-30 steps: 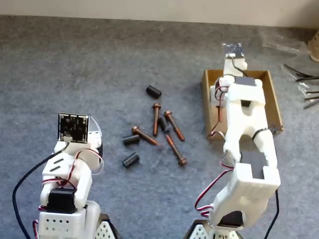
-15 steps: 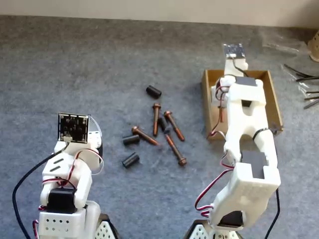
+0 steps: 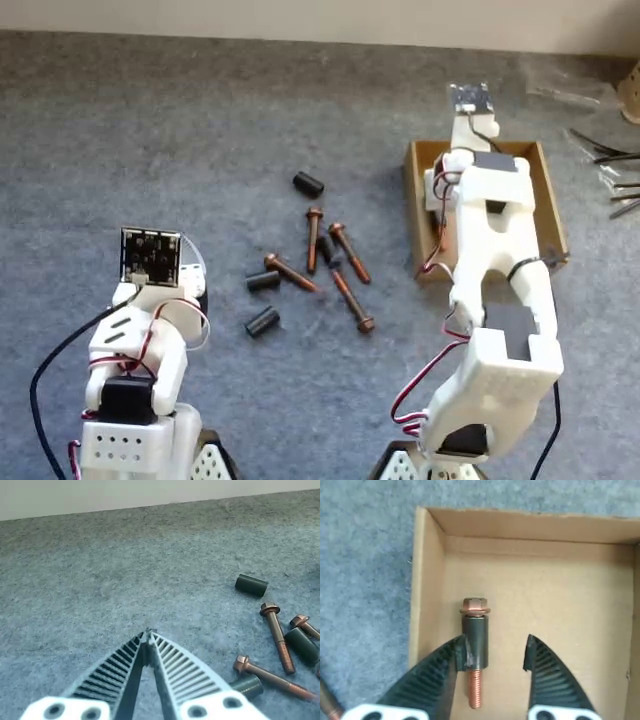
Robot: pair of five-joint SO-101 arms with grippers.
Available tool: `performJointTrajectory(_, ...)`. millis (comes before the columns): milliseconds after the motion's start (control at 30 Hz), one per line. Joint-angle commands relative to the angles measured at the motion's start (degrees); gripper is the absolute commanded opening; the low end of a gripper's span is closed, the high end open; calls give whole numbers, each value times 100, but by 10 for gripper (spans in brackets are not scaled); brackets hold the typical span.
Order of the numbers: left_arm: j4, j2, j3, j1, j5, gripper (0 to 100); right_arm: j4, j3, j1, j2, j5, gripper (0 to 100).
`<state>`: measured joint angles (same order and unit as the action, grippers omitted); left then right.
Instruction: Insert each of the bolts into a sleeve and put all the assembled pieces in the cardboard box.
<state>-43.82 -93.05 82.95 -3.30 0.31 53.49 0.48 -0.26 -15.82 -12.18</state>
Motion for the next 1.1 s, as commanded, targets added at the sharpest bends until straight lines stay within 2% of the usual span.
performJointTrajectory(0,185,-57,-40,-22,18,6,426,-303,66,215,-62,163)
performJointTrajectory(267,185,-57,-40,-22,18,6,2009,-963,-286,1349,-26,163)
performJointTrajectory(400,185,-57,-40,-22,18,6,2237,-1095,-391,2035,413,163)
performJointTrajectory(633,193,-57,-40,-57,18,6,2545,-655,-1262,3108,-281,163)
performJointTrajectory(800,202,-57,-57,-295,26,6,2299,136,-2035,3899,-484,163)
performJointTrajectory(933,202,-57,-48,-822,44,6,1921,892,-2369,4312,-484,163)
performJointTrajectory(1067,185,-57,-48,-1068,44,6,1402,1701,-2571,4576,-448,163)
